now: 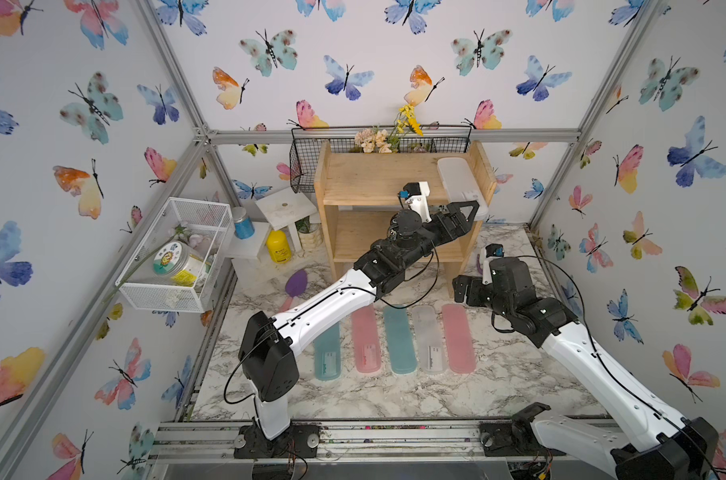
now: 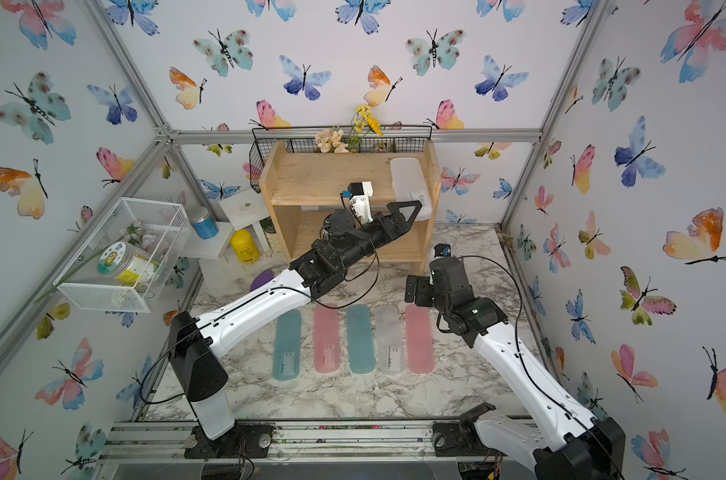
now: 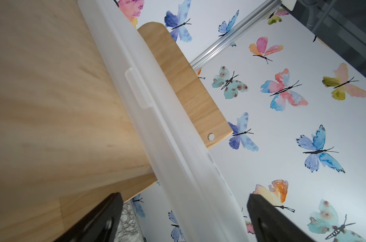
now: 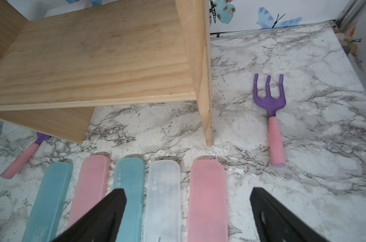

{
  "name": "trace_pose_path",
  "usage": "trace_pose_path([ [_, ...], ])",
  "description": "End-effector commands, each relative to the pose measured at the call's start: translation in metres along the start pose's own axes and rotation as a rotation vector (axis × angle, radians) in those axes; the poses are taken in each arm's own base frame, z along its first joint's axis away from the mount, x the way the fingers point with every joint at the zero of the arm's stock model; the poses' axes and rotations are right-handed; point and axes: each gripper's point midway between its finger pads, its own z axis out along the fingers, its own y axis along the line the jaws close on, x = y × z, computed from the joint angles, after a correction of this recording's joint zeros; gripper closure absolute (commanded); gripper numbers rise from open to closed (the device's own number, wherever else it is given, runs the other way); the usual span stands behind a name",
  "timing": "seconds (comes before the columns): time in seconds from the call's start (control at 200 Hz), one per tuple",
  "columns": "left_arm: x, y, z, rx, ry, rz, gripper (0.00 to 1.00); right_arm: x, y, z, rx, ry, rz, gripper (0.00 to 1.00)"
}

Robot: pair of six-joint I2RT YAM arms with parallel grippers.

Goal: Remove the pencil cases from the shelf
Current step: Pick up the pencil case from the shelf.

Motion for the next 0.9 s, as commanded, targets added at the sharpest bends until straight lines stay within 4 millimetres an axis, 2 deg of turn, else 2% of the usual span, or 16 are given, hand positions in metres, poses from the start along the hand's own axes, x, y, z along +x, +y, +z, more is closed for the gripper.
trace_pose_path([
  [0.0,0.000,0.000,0.004,0.005,0.022,-0.018,0.13,0.005,-0.002,-0.005,-0.014,0.011,-0.010,0.01],
  [0.055,-0.001,0.001,0.004,0.001,0.018,-0.021,0.22,0.005,-0.002,-0.005,-0.017,0.009,-0.009,0.01],
  [0.18,-0.003,0.006,0.001,-0.018,0.008,-0.012,0.51,0.009,-0.002,-0.004,-0.023,0.013,-0.007,0.01],
  [0.255,-0.004,0.008,-0.002,-0.023,0.001,-0.009,0.65,0.011,-0.001,-0.003,-0.028,0.021,-0.006,0.01],
  [0.421,-0.005,0.008,-0.011,-0.015,-0.010,0.028,0.86,0.004,0.001,-0.008,-0.037,0.001,0.001,0.01],
  [0.551,-0.007,0.004,-0.027,0.009,-0.034,0.089,1.00,-0.004,0.003,-0.015,-0.050,-0.026,0.010,0.01],
  [0.681,-0.010,0.009,-0.052,0.002,-0.072,0.154,1.00,-0.011,0.005,-0.024,-0.060,-0.047,0.005,0.01],
  [0.891,0.004,0.023,-0.103,-0.071,-0.070,0.329,1.00,-0.025,0.013,-0.040,-0.107,-0.081,0.006,0.01],
])
